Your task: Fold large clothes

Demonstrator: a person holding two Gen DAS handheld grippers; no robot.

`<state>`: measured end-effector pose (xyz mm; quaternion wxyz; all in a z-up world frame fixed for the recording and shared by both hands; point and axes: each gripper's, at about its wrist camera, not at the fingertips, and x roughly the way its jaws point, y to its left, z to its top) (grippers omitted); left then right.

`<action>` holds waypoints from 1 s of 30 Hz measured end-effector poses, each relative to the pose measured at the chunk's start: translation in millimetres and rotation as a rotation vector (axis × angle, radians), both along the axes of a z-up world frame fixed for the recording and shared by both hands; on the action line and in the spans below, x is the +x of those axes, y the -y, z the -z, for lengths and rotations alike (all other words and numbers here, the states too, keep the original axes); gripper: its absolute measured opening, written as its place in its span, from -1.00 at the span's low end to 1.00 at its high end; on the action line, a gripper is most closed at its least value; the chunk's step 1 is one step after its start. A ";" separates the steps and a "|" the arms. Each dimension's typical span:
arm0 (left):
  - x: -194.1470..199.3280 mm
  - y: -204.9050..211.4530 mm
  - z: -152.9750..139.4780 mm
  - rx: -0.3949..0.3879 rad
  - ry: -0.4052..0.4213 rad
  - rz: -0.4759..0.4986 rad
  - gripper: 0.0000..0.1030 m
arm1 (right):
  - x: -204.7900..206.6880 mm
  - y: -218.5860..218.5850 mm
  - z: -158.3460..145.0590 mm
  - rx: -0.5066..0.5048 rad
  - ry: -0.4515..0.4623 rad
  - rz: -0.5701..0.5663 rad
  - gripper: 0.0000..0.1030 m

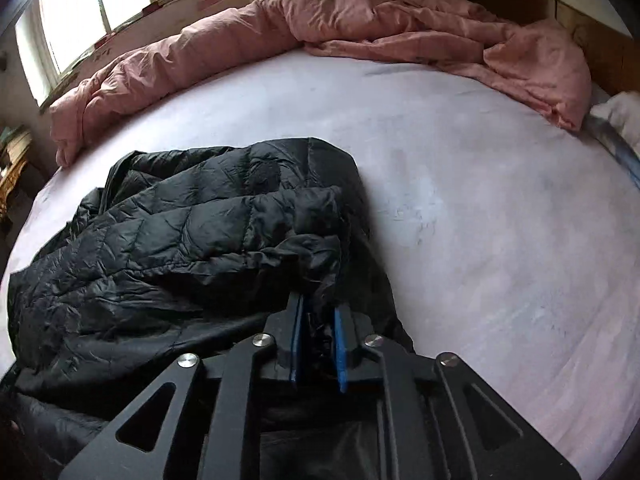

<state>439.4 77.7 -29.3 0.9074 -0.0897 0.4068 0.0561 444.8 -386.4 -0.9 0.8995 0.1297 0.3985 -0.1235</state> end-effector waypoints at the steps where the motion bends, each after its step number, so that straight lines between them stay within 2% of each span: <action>1: -0.7 0.0 -1.1 -0.003 0.012 0.006 0.06 | -3.5 -0.9 -4.3 -0.013 0.018 0.010 -0.33; 2: -2.4 0.0 -2.3 -0.005 0.021 0.010 0.06 | -8.3 -2.1 -10.4 -0.032 0.042 0.023 -0.17; 3: -4.4 0.9 -5.0 -0.004 0.038 0.015 0.06 | -14.6 -3.6 -17.2 -0.053 0.073 0.037 0.17; 4: -7.4 2.8 -9.1 0.001 0.063 0.023 0.06 | -18.2 -3.7 -20.9 -0.062 0.092 0.043 0.29; 6: -13.9 7.0 -19.1 0.008 0.115 0.040 0.06 | -28.1 -6.5 -28.6 -0.038 0.125 0.036 0.30; 10: -29.2 20.0 -40.1 0.018 0.220 0.078 0.06 | -44.9 -16.2 -34.3 0.060 0.168 -0.005 0.50; 13: -40.1 32.0 -52.0 0.032 0.278 0.112 0.12 | -50.7 -40.8 -41.8 0.008 0.182 -0.059 0.62; 15: -48.8 38.8 -59.8 0.035 0.328 0.133 0.29 | -55.4 -59.3 -49.4 -0.062 0.212 -0.108 0.68; 17: -58.2 45.5 -69.6 0.029 0.391 0.160 0.72 | -60.5 -71.2 -53.9 -0.122 0.229 -0.120 0.68; 20: -74.7 52.3 -82.2 0.010 0.495 0.188 0.99 | -66.7 -83.3 -61.4 -0.174 0.278 -0.138 0.68; 23: -85.5 57.9 -90.3 0.009 0.563 0.205 0.99 | -77.8 -84.1 -70.4 -0.201 0.405 -0.089 0.72; 24: -87.8 59.7 -92.0 0.017 0.579 0.210 0.99 | -81.8 -84.1 -72.8 -0.207 0.440 -0.065 0.79; 26: -92.3 63.6 -94.3 0.037 0.601 0.207 0.99 | -88.3 -83.2 -77.8 -0.204 0.479 -0.058 0.98; 30: -97.1 63.1 -97.8 0.004 0.640 0.198 0.99 | -99.1 -85.5 -87.5 -0.191 0.541 -0.096 1.00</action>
